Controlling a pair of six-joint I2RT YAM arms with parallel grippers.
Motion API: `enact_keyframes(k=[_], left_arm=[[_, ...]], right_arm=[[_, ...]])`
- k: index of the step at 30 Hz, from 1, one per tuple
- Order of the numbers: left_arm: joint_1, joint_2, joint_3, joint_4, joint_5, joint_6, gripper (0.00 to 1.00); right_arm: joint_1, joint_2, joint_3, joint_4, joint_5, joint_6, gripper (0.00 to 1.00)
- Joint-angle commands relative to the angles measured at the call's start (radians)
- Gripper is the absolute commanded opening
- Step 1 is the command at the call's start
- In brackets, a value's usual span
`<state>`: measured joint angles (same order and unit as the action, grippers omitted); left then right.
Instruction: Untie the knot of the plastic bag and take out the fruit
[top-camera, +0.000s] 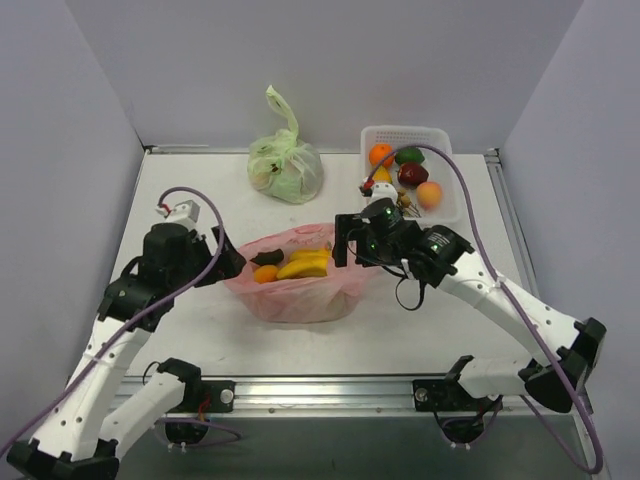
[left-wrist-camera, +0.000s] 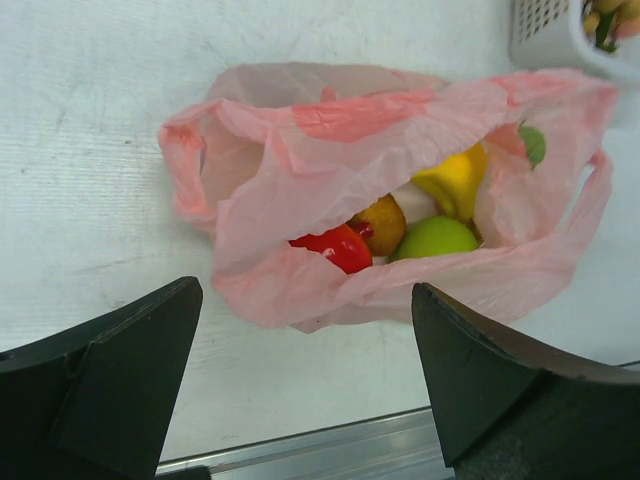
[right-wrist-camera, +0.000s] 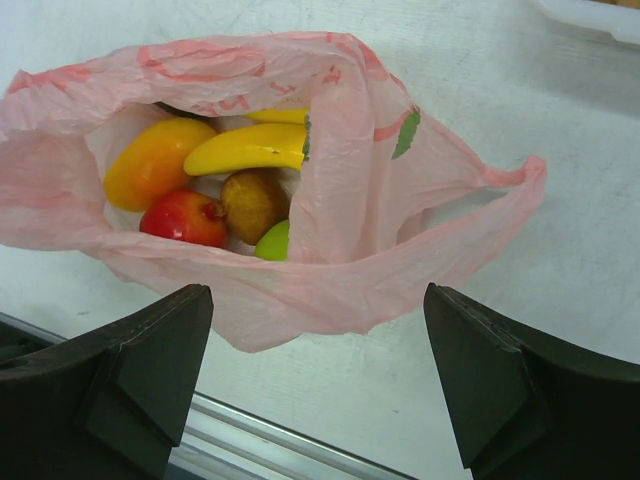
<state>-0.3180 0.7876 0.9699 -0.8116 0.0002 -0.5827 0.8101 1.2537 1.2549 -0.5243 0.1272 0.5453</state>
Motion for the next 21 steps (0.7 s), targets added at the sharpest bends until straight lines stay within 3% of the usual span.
enact_keyframes(k=[1, 6, 10, 17, 21], left_arm=[[-0.125, 0.093, 0.055, -0.017, -0.153, 0.119, 0.97], [-0.252, 0.231, 0.099, 0.006, -0.307, 0.167, 0.98], [-0.277, 0.317, 0.109, 0.049, -0.413, 0.221, 0.97], [-0.276, 0.394, 0.037, 0.126, -0.561, 0.152, 0.97], [-0.211, 0.397, -0.023, 0.163, -0.523, 0.08, 0.95]], right_arm=[[0.011, 0.078, 0.041, -0.052, 0.089, 0.013, 0.9], [0.011, 0.177, -0.005, -0.016, 0.091, 0.056, 0.9], [0.018, 0.214, -0.081, 0.052, 0.072, 0.116, 0.9], [0.018, 0.219, -0.233, 0.087, 0.078, 0.179, 0.85], [-0.005, 0.184, -0.345, 0.122, 0.036, 0.212, 0.75]])
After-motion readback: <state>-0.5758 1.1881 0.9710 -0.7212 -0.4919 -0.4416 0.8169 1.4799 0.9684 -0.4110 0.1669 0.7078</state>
